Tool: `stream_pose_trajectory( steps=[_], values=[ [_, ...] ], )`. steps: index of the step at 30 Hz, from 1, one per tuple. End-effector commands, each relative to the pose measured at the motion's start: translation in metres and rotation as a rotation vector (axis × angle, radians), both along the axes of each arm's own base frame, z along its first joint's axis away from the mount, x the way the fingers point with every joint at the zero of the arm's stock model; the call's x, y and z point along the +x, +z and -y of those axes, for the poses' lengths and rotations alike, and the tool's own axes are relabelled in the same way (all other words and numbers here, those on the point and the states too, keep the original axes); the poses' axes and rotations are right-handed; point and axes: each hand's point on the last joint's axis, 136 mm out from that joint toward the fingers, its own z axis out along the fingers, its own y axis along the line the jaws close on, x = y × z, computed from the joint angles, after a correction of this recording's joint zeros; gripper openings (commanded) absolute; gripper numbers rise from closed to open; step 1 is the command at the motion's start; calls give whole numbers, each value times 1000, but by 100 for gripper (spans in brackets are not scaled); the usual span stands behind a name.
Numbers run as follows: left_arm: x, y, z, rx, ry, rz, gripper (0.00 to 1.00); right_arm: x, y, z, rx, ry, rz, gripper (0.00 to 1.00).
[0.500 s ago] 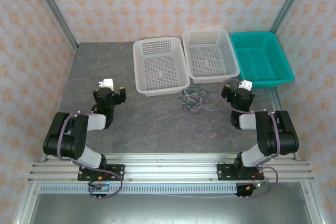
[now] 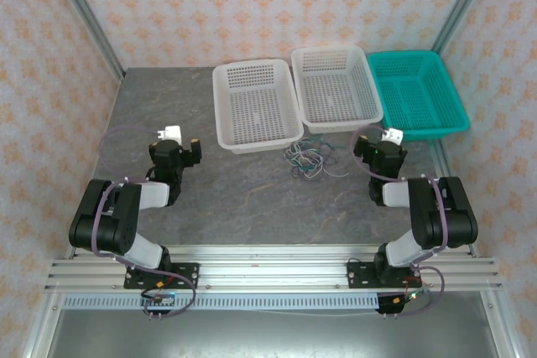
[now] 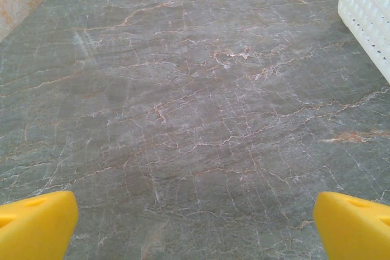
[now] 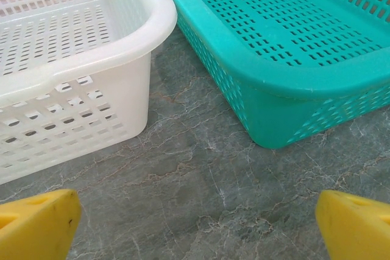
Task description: Untangle the cables
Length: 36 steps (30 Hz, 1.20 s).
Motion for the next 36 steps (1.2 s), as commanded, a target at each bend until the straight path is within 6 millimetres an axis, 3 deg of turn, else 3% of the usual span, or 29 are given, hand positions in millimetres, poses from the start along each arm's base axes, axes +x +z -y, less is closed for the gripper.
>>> stream_pose_trajectory(
  steps=[1,4,7,12,16,21,25,27,32,36],
  values=[
    [6,12,-1,10,-3,31,100,4,6,-1,-7,10,14,99],
    [6,12,0,10,-3,32,100,2,8,-1,-4,8,29,99],
    [6,12,0,11,-4,30,100,-8,26,-1,-16,3,69,99],
    [5,15,2,11,-20,35,100,-52,73,30,132,-273,79,99],
    [-9,47,-7,1,55,35,100,-67,102,-6,374,-160,-15,100],
    [-39,103,8,-123,41,63,100,-84,96,-62,604,14,-274,97],
    [-69,149,45,-313,-30,67,100,-100,77,-101,654,124,-495,94],
    [-83,160,67,-411,-68,32,100,-105,65,-114,635,152,-579,94],
    [-110,150,137,-632,-218,-97,99,-98,27,-135,607,182,-684,88],
    [-127,142,190,-700,-356,-124,95,-83,11,-159,618,239,-702,74]
  ],
)
